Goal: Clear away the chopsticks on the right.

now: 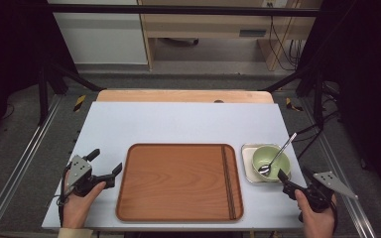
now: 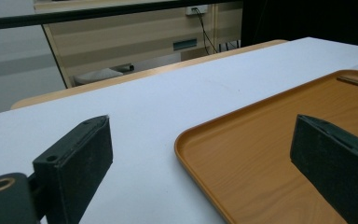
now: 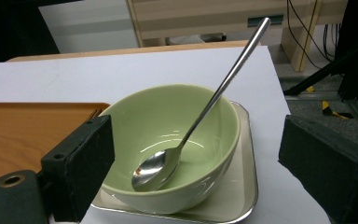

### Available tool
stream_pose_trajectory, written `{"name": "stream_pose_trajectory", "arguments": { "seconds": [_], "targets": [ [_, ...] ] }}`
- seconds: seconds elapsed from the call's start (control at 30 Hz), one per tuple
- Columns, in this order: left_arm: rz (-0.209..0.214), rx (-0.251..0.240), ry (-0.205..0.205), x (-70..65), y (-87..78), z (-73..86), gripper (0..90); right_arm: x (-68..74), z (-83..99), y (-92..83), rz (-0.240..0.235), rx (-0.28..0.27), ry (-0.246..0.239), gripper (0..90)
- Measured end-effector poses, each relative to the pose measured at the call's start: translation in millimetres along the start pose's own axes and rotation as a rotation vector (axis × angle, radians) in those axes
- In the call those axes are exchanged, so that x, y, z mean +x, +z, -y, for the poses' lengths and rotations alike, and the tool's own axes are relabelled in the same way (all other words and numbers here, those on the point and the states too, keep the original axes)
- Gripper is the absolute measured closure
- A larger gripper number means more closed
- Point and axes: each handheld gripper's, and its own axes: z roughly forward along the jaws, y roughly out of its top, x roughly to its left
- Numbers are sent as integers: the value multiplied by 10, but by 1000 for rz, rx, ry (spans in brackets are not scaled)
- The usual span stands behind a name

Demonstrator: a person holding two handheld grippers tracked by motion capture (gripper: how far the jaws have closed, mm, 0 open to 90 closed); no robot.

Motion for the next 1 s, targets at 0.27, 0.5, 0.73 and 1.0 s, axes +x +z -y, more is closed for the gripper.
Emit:
{"name": "stream_pose_trajectory", "arguments": {
  "seconds": [0.27,0.5,0.73,1.0],
  "targets": [
    [-6,-11,-6,53,-18,34,45,-144,-65,33,-11,37,0,125],
    [-13,-25,-14,69,-34,30,45,-318,-256,171,-45,79,1,189],
    [-14,-28,-17,80,-42,32,45,-441,-385,480,-91,169,6,235],
    [-11,-30,-20,82,-46,26,48,-531,-545,773,-150,231,56,341]
  ]
}}
